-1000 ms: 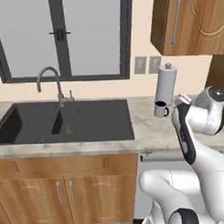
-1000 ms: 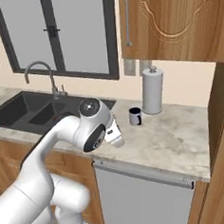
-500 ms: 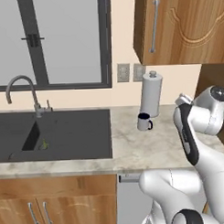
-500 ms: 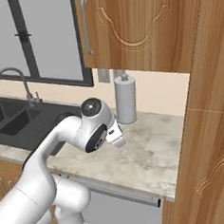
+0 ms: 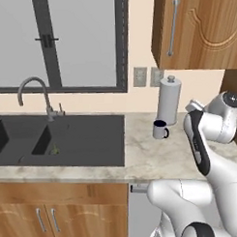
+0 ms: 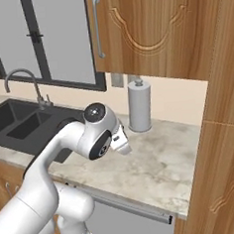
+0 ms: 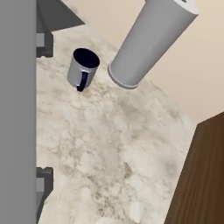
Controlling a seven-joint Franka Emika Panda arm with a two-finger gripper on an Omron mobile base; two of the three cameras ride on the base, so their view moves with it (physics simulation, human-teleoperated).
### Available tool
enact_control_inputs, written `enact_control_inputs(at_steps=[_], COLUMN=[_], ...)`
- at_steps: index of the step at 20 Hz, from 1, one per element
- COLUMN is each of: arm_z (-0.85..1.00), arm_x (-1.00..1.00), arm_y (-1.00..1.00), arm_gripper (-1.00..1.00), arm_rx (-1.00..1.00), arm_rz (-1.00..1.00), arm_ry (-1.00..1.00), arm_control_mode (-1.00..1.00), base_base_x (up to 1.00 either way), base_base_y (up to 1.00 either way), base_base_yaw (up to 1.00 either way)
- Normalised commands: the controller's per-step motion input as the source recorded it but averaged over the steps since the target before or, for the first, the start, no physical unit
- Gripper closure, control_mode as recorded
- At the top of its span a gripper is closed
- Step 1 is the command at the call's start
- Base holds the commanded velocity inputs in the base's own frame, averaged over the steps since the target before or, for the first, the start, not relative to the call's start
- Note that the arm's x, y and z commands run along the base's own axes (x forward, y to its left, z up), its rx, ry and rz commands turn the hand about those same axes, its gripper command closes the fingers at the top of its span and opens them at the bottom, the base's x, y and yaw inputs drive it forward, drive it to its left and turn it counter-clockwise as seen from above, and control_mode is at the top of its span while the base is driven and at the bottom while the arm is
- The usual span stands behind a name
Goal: Clear the mugs and bowl far away from the sink.
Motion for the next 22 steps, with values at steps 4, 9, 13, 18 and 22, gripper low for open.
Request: enact_control_inputs(at_steps=[4, 9, 13, 18, 22], arm_z=[0.00, 0.00, 0.00, 0.00, 0.00], arm_x=[0.00, 0.00, 0.00, 0.00, 0.00], arm_y=[0.00, 0.00, 0.00, 0.00, 0.00], arm_gripper=[-1.00, -1.00, -1.00, -1.00, -1.00], arm_rx=[0.00, 0.00, 0.00, 0.00, 0.00], arm_rz=[0.00, 0.00, 0.00, 0.00, 0.00], arm_ry=[0.00, 0.00, 0.00, 0.00, 0.00], arm_control_mode=[1.00, 1.00, 1.00, -1.00, -1.00], base_base_x=[0.11, 0.00, 0.00, 0.00, 0.00], base_base_y=[-0.19, -0.60, -0.35, -0.01, 0.00], base_base_yaw=[0.04, 0.01, 0.05, 0.01, 0.00])
